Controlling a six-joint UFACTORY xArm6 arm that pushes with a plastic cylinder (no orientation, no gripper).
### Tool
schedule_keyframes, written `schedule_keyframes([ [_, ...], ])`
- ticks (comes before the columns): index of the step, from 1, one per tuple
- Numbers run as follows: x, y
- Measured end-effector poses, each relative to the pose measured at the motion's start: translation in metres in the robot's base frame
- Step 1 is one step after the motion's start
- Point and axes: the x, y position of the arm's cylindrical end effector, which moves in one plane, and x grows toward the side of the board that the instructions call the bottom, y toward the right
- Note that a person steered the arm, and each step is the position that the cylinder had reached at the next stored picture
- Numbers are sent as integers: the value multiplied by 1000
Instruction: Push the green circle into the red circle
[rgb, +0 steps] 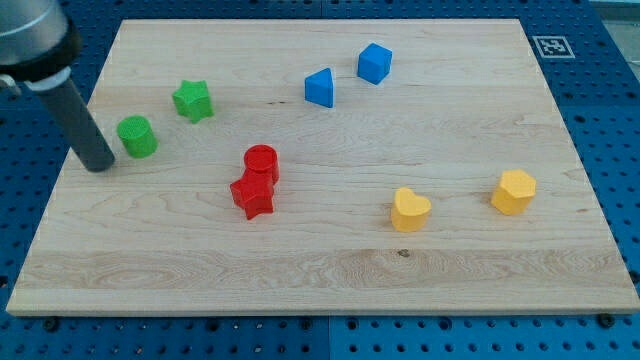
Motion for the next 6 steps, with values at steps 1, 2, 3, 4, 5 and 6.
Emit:
schedule_keyframes([
  [1,-15,5],
  [2,-8,39],
  [3,-8,45],
  [4,-8,45],
  [5,-10,45],
  [6,-11,47],
])
